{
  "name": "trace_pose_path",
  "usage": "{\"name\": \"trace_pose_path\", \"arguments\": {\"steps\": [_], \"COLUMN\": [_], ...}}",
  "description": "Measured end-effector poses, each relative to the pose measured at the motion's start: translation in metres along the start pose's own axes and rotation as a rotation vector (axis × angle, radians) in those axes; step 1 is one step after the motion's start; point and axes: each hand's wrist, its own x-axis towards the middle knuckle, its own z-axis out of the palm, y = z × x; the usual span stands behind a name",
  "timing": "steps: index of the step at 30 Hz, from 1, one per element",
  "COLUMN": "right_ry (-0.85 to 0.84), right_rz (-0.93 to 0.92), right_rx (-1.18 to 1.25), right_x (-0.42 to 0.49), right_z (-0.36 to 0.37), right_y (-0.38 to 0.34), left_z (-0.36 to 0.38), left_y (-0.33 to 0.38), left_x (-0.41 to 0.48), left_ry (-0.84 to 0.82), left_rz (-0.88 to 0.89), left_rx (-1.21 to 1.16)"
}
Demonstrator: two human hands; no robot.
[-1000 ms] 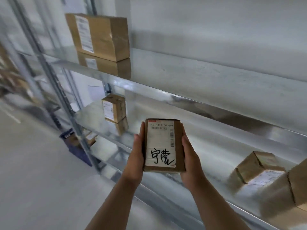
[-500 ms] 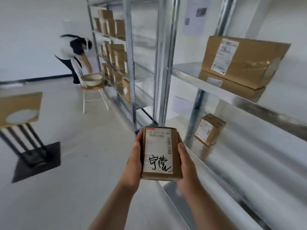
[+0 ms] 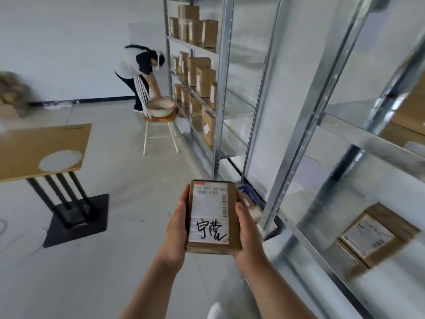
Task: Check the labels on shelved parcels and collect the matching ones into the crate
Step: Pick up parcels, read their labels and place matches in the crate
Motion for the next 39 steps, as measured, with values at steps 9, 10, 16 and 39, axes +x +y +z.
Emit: {"name": "trace_pose_path", "arguments": {"steps": [9, 10, 16, 39], "right_ry": [0.121, 0.136, 0.21, 1.123], "right_rz": [-0.071, -0.064, -0.008, 0.074], "right_rx": [-0.002, 0.004, 0.104, 0.199], "right_x": [0.205, 0.223, 0.32, 0.669], "right_z": [-0.017, -0.018, -0.036, -0.169], "right_y": [-0.012, -0.012, -0.007, 0.081], "left_z": [-0.003, -0.006, -0.009, 0.032], "left_y": [-0.011, -0.015, -0.036, -0.282], "left_x": [0.217, 0.236, 0.347, 0.784], "left_ry": [0.028, 0.03, -0.034, -0.647], "left_rz": [-0.047, -0.063, -0.186, -0.639], "left_rx": [-0.048, -0.064, -0.062, 0.179]}}
